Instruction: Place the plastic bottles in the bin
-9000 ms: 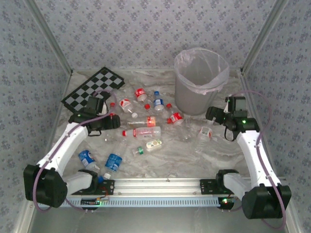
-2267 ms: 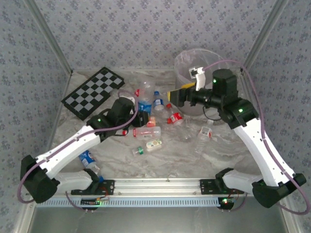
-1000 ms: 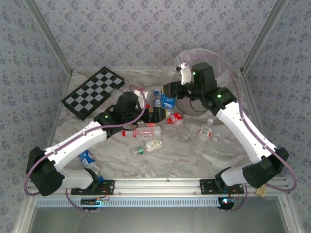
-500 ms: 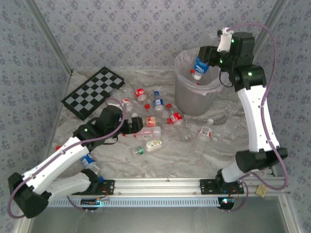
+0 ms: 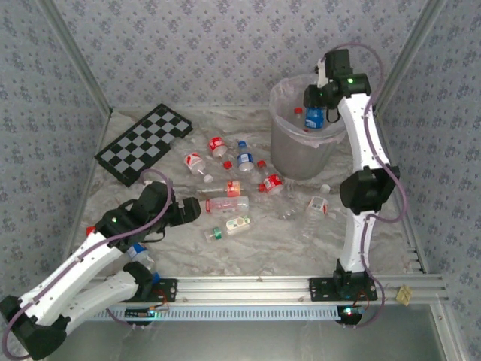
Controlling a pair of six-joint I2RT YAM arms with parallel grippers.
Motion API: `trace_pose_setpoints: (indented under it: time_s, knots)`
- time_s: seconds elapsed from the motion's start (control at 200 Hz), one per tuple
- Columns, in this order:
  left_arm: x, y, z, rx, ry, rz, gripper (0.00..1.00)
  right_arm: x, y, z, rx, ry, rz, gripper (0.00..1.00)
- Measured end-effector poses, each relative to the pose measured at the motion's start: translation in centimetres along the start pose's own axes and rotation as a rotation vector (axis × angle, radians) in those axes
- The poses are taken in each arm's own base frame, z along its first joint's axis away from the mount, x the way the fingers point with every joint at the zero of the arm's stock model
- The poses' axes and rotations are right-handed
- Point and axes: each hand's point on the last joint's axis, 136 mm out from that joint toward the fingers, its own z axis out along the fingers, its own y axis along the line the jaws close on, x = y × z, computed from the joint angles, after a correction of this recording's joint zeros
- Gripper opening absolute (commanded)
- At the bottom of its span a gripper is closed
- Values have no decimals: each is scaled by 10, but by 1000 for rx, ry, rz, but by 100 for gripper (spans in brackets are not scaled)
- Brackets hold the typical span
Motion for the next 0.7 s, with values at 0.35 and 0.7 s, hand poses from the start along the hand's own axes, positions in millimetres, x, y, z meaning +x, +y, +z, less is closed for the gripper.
trace_pose_setpoints:
  time_s: [0.35,0.7]
  knots:
    - [6,11,1,-40,24,-13,100,51,-16,55,78,206,-42,32]
    - [32,42,1,-187,144,-38,100,81,-18,81,99,281,-53,72]
